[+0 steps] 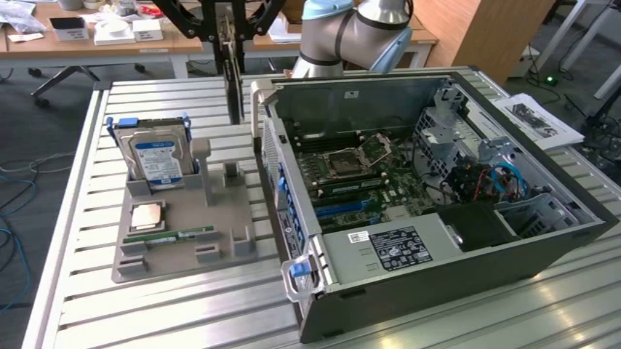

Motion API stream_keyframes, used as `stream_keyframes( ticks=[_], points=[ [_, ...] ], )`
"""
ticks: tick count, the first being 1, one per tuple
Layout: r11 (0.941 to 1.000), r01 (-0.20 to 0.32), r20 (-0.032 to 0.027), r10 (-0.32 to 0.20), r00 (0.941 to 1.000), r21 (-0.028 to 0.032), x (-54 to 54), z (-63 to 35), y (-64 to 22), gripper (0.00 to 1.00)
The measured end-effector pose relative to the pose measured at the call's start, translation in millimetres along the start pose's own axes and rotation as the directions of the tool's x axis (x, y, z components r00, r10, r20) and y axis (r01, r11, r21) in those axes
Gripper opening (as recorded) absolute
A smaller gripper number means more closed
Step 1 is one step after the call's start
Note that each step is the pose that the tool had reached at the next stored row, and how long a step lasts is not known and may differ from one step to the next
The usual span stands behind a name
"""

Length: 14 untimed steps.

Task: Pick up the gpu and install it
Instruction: 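Pick up the gpu and move the gpu toward the slot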

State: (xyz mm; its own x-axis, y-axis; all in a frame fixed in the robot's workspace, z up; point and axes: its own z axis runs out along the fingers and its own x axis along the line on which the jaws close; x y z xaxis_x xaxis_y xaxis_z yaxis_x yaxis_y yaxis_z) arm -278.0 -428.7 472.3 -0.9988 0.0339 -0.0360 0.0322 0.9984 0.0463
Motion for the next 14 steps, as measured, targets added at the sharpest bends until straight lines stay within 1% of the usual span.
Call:
stream_keyframes(
  ticks=[5, 14],
  points=[
    [1.0, 0.0, 0.0001, 0.0, 1.0, -0.0001, -15.9, 0.7, 0.5, 0.27],
    [1.0, 0.0, 0.0001, 0.0, 1.0, 0.0, -50.1, 1.9, 1.6, 0.27]
  ],
)
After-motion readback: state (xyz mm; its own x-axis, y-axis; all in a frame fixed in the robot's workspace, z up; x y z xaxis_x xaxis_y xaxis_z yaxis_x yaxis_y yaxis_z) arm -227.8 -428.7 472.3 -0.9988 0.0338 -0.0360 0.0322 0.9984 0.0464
